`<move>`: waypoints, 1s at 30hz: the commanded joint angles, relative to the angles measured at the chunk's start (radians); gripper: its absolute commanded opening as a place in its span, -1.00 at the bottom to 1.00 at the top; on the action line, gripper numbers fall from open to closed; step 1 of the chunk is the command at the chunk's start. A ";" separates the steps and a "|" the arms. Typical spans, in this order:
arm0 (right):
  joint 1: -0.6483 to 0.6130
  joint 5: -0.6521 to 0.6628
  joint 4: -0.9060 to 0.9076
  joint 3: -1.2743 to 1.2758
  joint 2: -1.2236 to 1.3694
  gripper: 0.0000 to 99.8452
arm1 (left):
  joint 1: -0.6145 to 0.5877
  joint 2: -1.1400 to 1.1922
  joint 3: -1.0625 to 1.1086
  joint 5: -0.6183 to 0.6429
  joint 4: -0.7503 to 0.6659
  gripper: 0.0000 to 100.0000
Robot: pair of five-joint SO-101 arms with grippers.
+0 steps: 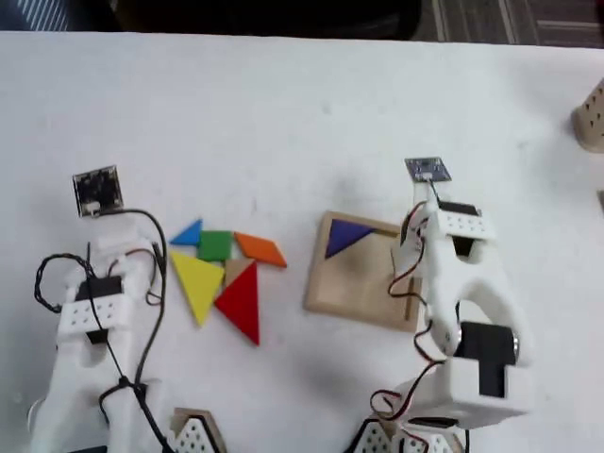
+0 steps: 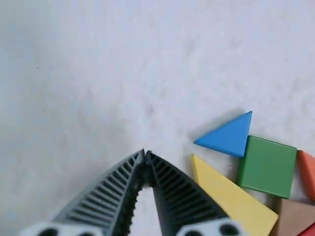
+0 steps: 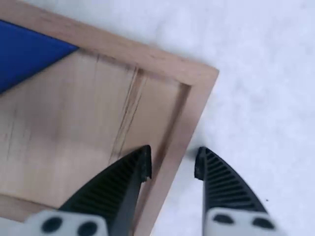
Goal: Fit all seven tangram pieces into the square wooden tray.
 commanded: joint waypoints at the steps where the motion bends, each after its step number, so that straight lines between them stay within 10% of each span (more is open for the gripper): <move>1: -0.047 0.006 0.021 -0.117 0.061 -0.69 | -0.008 -0.025 -0.008 0.000 -0.025 -0.95; 30: -0.145 0.140 0.068 -0.175 -0.013 -0.68 | -0.008 -0.028 -0.008 0.000 -0.025 -0.95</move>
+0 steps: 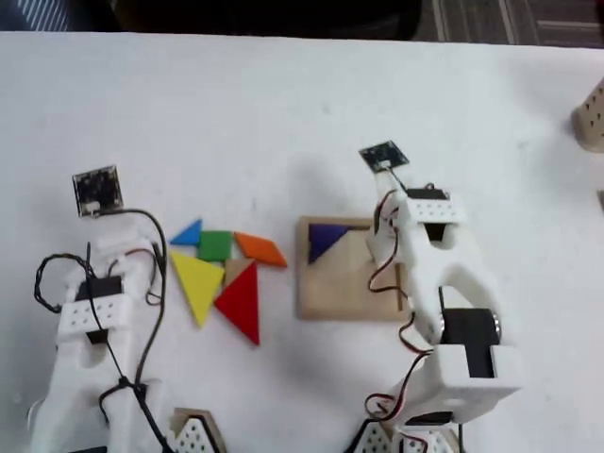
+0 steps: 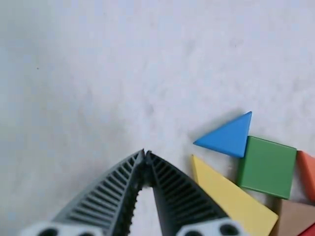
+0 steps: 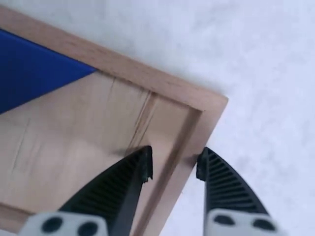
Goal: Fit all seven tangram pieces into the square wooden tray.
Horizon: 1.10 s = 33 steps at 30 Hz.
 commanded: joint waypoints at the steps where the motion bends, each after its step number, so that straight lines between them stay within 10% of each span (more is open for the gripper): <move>1: 0.018 0.017 0.122 -0.083 -0.104 -0.68 | -0.008 -0.031 -0.009 0.000 -0.021 -0.95; 9: 0.051 -0.106 0.269 0.014 -0.274 -0.69 | 0.030 -0.033 -0.032 0.002 -0.017 -0.94; 17: 0.061 -0.152 0.010 0.247 -0.308 -0.69 | 0.231 -0.033 -0.173 -0.005 0.264 -0.45; 33: 0.058 -0.117 -0.039 0.284 -0.300 -0.69 | 0.536 -0.022 -0.270 -0.770 0.180 -0.41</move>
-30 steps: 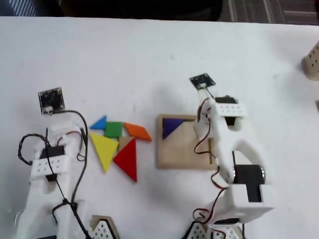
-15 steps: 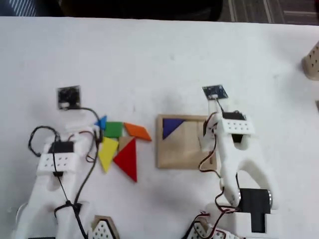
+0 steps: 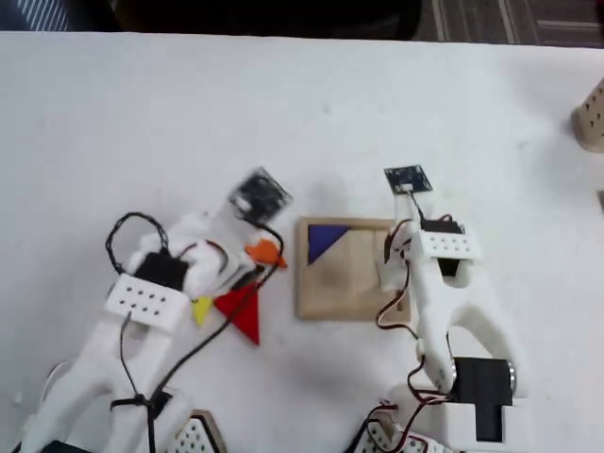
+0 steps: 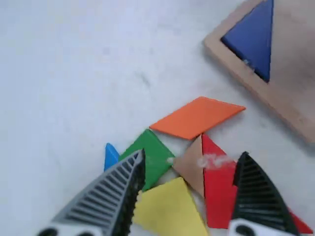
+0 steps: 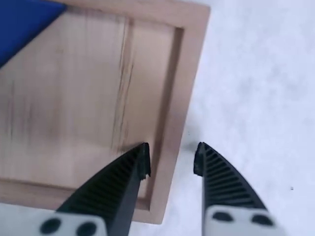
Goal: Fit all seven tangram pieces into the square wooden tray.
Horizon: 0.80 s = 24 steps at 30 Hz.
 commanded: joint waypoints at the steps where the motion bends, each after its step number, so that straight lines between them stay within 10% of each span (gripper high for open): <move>1: 0.007 0.028 -0.018 -0.003 -0.038 -0.69 | 0.033 -0.022 -0.034 -0.074 -0.075 -0.40; 24: -0.019 0.035 -0.016 0.000 -0.038 -0.69 | 0.002 0.644 -0.339 -0.135 -0.152 -0.40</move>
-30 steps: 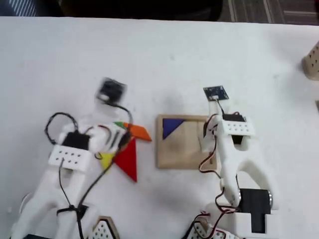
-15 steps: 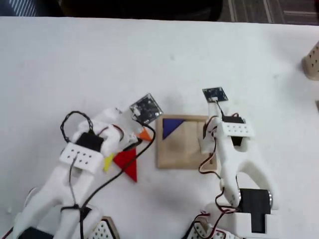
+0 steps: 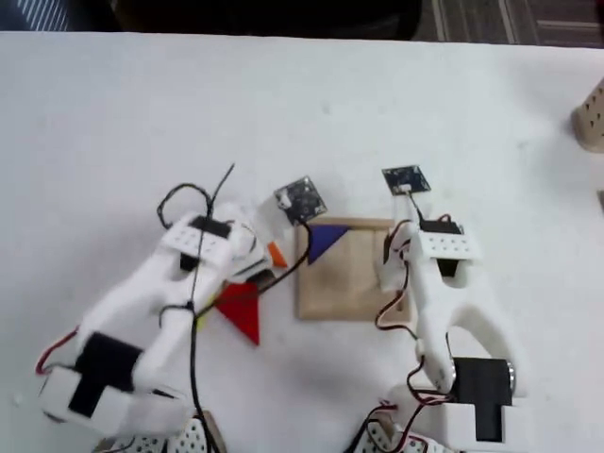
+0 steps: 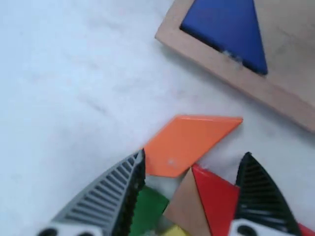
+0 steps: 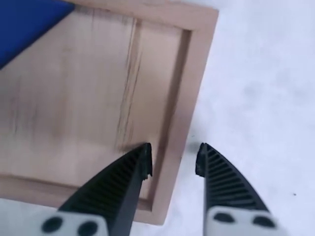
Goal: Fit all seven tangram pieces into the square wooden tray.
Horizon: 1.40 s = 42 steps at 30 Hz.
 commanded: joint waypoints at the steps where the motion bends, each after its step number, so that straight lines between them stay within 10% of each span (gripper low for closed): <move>1: -0.012 0.015 -0.010 -0.005 -0.038 -0.69 | -0.031 0.031 -0.091 -0.012 -0.023 -0.40; 28: -0.007 0.015 -0.008 -0.005 -0.038 -0.69 | -0.101 0.219 -0.330 0.130 0.094 -0.41; 35: -0.007 0.015 -0.010 -0.005 -0.038 -0.69 | -0.097 0.219 -0.334 0.138 0.087 -0.86; 42: -0.007 0.015 -0.010 -0.005 -0.038 -0.69 | -0.096 0.219 -0.334 0.138 0.092 -0.82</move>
